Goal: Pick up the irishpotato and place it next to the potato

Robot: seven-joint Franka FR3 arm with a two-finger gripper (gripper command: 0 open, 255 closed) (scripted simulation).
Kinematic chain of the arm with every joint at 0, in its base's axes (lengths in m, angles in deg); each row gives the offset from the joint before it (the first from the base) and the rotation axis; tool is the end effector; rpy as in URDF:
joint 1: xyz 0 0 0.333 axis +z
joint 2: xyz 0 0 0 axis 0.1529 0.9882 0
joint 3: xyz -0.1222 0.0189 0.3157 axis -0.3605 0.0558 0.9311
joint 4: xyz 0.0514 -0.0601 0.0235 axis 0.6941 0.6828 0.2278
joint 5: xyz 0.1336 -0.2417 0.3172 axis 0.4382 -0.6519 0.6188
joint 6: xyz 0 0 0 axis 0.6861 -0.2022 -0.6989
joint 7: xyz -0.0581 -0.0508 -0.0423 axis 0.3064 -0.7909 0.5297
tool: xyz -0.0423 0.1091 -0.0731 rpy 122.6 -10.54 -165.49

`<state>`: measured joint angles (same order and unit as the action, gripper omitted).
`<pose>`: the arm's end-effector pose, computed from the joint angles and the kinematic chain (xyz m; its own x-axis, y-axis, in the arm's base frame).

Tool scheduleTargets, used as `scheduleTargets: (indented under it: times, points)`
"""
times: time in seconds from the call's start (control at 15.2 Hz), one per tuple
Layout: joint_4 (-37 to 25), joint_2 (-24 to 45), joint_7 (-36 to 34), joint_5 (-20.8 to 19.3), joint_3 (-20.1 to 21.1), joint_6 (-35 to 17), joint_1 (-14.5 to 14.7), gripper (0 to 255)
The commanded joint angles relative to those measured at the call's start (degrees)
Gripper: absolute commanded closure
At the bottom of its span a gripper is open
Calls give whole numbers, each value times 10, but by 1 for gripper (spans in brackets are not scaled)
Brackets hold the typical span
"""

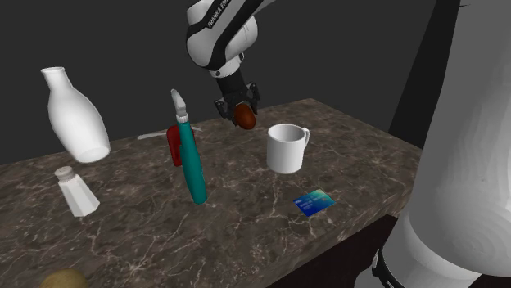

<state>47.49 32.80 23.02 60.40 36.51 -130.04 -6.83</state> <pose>0.5614 -0.2076 0.3247 0.8495 -0.5257 -0.0451 -0.4866 -0.8135 0.3185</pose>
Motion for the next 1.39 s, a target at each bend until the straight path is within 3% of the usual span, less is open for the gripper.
scheduleTargets:
  times: [0.0,1.32]
  points:
    - [-7,-8,5,2,0,14,0,255]
    - [-96,-60,44,17,4,150,4,255]
